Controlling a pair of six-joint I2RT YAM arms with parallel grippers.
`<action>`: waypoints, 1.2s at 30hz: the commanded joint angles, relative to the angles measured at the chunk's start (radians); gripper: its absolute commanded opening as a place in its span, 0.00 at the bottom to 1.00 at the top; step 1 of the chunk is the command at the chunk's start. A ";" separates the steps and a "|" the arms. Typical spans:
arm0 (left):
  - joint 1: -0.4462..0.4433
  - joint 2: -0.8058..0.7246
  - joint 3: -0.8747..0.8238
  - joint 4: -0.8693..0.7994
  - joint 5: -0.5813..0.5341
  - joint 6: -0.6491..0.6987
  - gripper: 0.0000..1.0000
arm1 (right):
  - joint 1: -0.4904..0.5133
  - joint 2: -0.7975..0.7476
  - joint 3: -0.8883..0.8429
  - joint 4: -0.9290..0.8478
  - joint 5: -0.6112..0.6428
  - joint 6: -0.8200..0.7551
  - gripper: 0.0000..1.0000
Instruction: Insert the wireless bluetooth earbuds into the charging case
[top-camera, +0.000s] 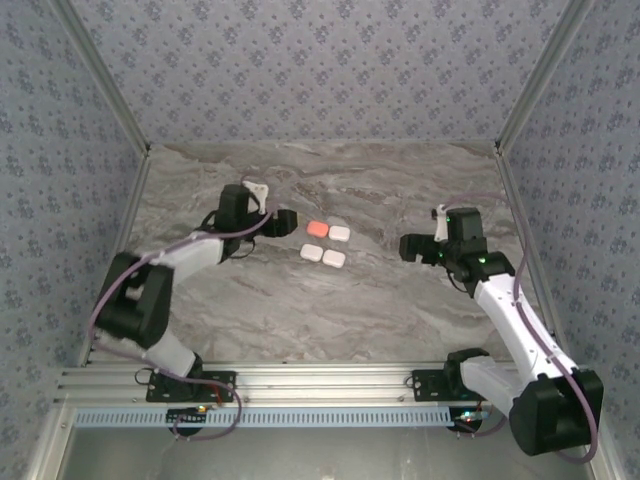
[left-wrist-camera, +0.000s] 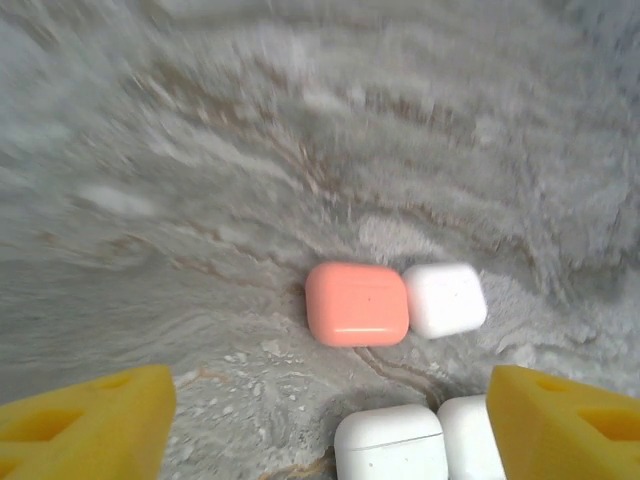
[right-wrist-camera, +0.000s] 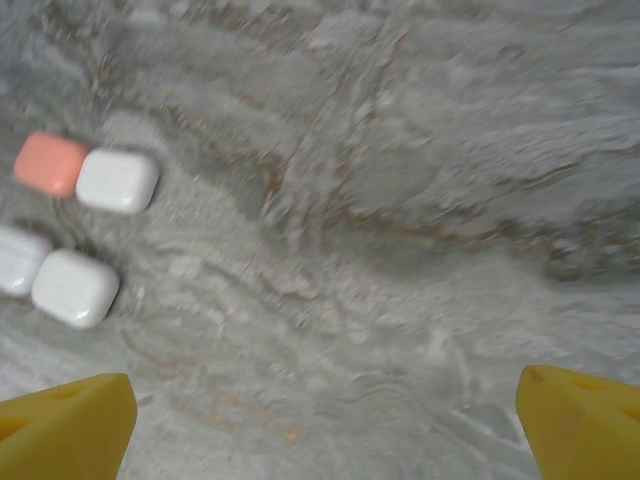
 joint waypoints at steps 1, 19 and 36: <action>-0.003 -0.187 -0.127 0.079 -0.183 0.044 0.87 | -0.081 -0.043 -0.014 0.082 0.026 -0.006 1.00; 0.050 -0.604 -0.504 0.179 -0.751 0.204 0.99 | -0.242 0.007 -0.493 0.918 0.210 -0.080 1.00; 0.277 -0.434 -0.632 0.477 -0.580 0.344 0.99 | -0.218 0.508 -0.403 1.311 0.015 -0.210 1.00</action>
